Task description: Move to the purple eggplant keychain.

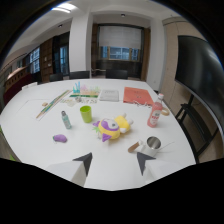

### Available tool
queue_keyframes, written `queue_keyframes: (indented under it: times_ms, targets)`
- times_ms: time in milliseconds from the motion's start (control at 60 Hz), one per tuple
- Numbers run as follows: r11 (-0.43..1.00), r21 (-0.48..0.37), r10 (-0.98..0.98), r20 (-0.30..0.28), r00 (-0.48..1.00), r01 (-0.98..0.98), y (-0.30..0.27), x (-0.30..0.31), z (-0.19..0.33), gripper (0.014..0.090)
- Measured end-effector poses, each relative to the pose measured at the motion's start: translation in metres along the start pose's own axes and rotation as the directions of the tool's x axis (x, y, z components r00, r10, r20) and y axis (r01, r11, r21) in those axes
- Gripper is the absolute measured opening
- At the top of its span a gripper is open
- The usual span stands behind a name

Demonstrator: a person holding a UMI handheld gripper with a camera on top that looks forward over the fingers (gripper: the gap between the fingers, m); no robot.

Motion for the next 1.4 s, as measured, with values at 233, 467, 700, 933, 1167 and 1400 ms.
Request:
queue_keyframes:
  times_ms: [233, 467, 700, 933, 1167, 1400]
  targets:
    - [1.0, 0.004, -0.014, -0.07, 0.997, 0.014, 0.0, -0.01, -0.011, 0.0851]
    - [1.0, -0.03, -0.011, -0.104, 0.995, 0.008, 0.032, -0.08, -0.03, 0.085]
    - [0.999, -0.037, -0.033, -0.068, 0.997, 0.03, 0.047, -0.181, -0.017, 0.0857]
    - [0.998, -0.037, -0.046, 0.0, 0.999, 0.046, 0.037, -0.259, 0.05, 0.0858]
    - [0.998, -0.058, -0.02, 0.022, 1.0, 0.021, 0.024, -0.292, 0.138, 0.0855]
    - [0.995, -0.103, 0.006, 0.03, 1.0, -0.003, 0.023, -0.3, 0.191, 0.0853]
